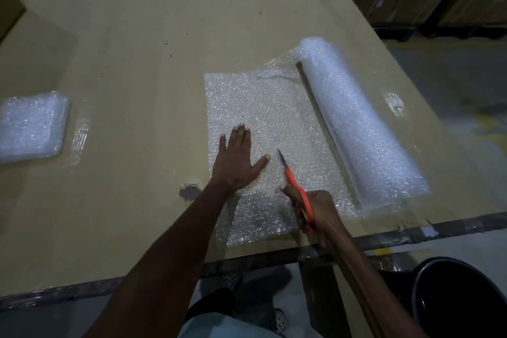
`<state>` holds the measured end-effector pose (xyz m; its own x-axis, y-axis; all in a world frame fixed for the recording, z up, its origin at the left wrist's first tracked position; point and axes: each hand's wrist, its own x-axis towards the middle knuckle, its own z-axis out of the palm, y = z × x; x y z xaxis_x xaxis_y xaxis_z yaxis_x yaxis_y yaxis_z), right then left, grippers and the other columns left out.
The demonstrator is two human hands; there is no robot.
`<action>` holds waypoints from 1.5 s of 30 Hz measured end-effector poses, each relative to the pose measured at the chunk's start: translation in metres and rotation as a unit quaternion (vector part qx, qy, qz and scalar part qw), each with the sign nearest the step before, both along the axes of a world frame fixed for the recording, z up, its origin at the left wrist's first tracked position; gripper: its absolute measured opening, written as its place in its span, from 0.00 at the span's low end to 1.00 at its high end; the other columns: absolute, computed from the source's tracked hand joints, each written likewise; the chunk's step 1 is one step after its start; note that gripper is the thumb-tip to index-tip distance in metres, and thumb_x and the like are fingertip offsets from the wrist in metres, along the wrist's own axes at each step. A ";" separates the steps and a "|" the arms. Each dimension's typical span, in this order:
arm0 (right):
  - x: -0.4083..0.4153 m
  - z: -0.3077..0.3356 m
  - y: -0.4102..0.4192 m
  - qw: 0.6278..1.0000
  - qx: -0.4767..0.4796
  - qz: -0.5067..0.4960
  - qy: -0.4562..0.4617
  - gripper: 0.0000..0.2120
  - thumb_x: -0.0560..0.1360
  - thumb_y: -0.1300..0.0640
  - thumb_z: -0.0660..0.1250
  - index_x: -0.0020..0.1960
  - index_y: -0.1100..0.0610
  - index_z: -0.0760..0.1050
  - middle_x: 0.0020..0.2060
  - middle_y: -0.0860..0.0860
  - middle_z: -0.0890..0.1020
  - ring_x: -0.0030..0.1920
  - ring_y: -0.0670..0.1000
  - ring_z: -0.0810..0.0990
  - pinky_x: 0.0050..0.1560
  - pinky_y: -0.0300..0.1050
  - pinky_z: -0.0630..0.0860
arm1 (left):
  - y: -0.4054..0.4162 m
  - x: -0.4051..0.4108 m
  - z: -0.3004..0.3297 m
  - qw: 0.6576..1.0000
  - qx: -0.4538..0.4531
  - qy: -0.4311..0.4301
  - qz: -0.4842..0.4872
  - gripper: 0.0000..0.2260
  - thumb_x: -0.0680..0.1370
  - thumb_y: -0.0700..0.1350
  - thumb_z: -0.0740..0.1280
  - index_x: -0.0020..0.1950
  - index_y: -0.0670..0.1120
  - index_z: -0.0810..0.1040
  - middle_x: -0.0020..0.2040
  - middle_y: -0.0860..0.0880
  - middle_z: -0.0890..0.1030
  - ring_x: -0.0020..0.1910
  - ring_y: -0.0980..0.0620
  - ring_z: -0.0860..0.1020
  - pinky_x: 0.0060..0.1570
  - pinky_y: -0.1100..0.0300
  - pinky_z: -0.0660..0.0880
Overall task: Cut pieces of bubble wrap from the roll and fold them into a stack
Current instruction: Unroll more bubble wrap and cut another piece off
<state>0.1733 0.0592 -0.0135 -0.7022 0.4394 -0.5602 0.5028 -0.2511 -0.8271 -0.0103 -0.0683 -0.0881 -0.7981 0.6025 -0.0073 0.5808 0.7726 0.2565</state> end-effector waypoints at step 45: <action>-0.048 0.020 -0.002 0.999 0.009 0.001 -0.040 0.22 0.69 0.42 0.79 0.33 0.59 0.77 0.24 0.54 0.74 0.22 0.51 0.69 0.22 0.37 0.64 | 0.007 -0.074 0.005 0.998 0.021 0.029 -0.058 0.40 0.79 0.69 0.46 0.81 0.41 0.53 0.81 0.41 0.53 0.81 0.43 0.48 0.77 0.41 0.42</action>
<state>0.1249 0.0577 0.0068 -0.6561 0.4487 -0.6069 0.5687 -0.2346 -0.7883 -0.0848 -0.0618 -0.0832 -0.7208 0.6903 0.0629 0.6809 0.6883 0.2502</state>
